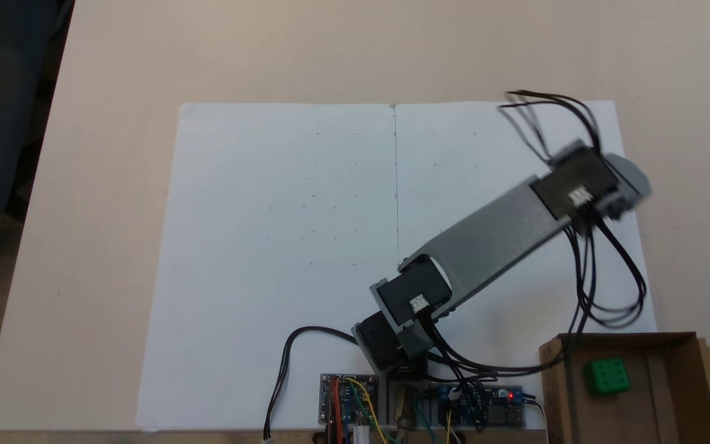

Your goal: Grasp a green dice and put it in the bin.

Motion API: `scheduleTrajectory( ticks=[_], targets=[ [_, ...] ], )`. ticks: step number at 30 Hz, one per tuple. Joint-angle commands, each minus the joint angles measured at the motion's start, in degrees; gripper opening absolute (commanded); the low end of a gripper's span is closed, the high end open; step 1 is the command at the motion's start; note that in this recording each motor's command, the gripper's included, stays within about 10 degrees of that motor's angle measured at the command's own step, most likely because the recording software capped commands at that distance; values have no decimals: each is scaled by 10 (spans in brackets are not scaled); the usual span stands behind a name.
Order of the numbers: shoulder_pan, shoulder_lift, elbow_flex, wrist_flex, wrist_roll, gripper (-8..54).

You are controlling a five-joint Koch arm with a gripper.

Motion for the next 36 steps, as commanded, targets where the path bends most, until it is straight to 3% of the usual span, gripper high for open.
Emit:
scheduleTrajectory(
  ticks=[1,24,36],
  targets=[
    [-40,46,14,-39,17,410],
    [-502,218,360,-501,22,434],
    [-542,352,489,-714,23,435]
  ],
)
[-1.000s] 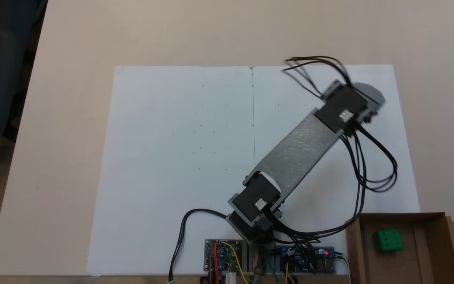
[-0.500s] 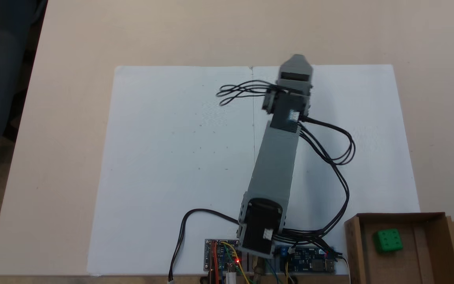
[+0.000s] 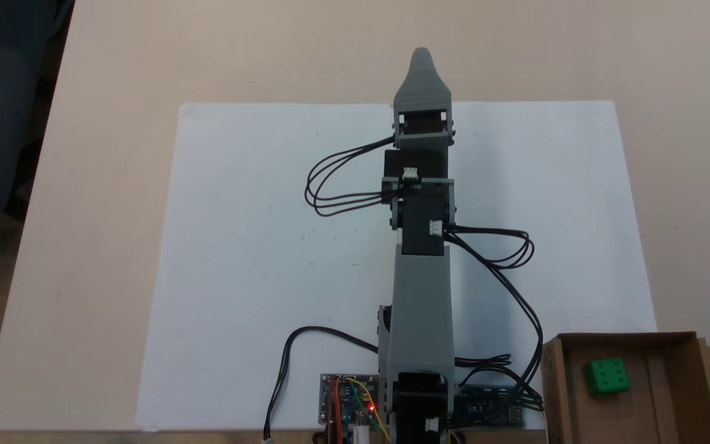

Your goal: Grasp a green dice and put it in the bin.

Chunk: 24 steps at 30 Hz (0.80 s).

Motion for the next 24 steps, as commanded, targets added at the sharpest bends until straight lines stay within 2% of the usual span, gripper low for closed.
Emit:
scheduleTrajectory(
  ticks=[1,12,24],
  targets=[
    [5,51,10,-96,23,435],
    [11,73,140,-272,97,448],
    [11,74,375,-481,97,454]
  ],
)
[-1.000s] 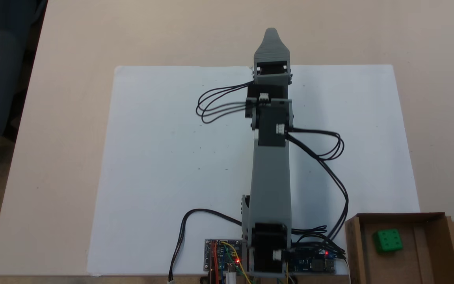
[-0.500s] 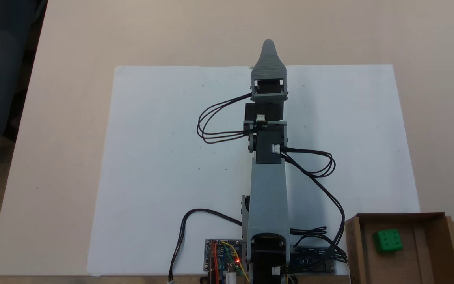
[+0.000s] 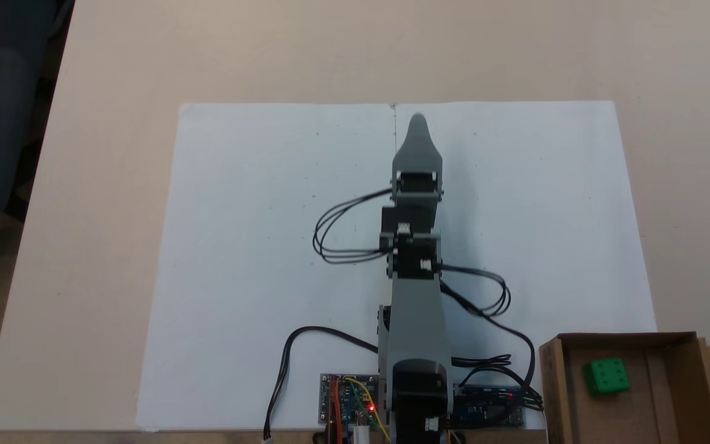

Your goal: Grasp a green dice and put it in the bin.

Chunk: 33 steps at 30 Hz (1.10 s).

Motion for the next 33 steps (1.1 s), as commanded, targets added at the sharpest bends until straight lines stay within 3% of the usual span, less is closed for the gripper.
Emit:
scheduleTrajectory(
  ticks=[1,20,33],
  targets=[
    [10,68,4,-96,33,454],
    [-3,68,206,-415,-55,456],
    [-2,68,206,-490,-56,457]
  ],
)
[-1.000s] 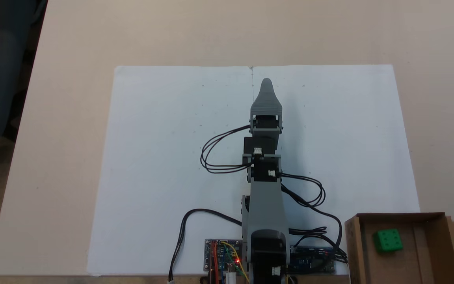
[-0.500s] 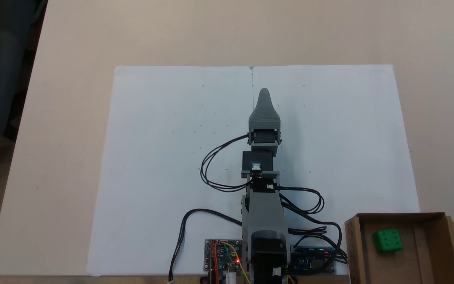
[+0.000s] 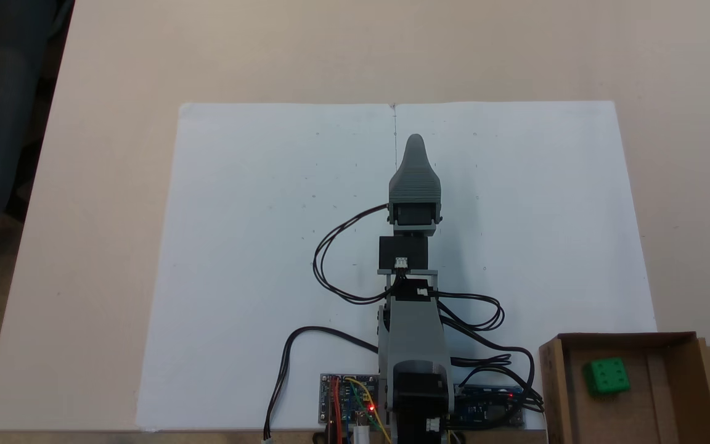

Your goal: Grasp a green dice and put it in the bin.

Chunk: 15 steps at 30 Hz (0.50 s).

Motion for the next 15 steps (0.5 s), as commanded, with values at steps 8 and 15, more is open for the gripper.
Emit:
scheduleTrajectory(
  ticks=[8,15],
  targets=[
    [3,66,37,-82,-36,458],
    [3,65,37,-77,-35,457]
  ],
)
